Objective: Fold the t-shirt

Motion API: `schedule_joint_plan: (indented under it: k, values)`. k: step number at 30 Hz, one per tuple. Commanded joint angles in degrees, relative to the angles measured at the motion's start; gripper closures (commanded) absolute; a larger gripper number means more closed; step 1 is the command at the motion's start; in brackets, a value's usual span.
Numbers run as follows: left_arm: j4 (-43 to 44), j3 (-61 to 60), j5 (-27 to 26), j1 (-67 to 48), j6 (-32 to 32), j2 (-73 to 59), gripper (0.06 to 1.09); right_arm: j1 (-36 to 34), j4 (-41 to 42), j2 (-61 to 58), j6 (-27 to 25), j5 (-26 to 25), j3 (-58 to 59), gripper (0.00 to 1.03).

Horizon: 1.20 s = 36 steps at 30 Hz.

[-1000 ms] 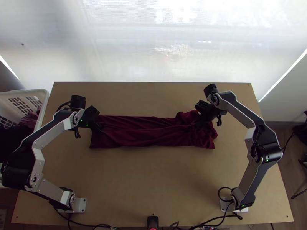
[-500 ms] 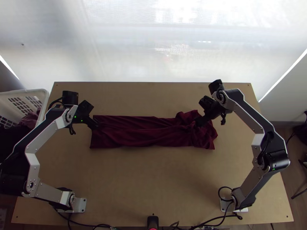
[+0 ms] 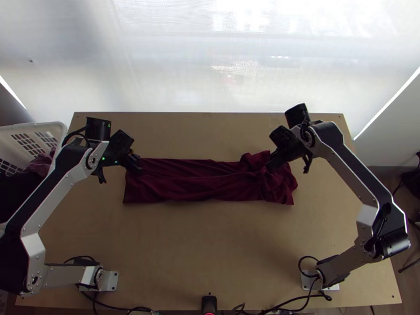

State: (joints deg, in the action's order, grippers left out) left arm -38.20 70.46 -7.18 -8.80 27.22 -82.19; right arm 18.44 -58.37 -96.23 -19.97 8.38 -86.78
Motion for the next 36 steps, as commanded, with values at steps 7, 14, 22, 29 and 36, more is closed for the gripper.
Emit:
schedule_joint_plan:
  k: [7, 14, 22, 29, 36]
  values:
    - [1.37, -5.94, -10.13, -5.44, -5.07, -2.27, 1.05, 6.26, 2.29, -3.53, 0.63, 3.75, 5.4, 1.0]
    - [9.98, -7.53, -12.07, -5.97, 1.25, -9.39, 1.05, 5.91, 6.43, -8.8, 0.63, 5.59, 4.25, 1.0]
    - [12.18, -7.17, -12.07, -4.91, 1.61, -15.19, 1.05, 4.59, 8.18, -13.2, 0.28, 7.26, 4.52, 1.0]
    - [12.97, -9.37, -12.07, -2.89, 2.75, -17.65, 1.05, 2.92, 8.89, -15.75, 0.19, 8.4, 5.13, 1.0]
    - [13.23, -10.51, -12.07, -1.75, 3.71, -19.5, 1.05, 2.31, 10.2, -16.19, 0.1, 8.93, 6.63, 1.0]
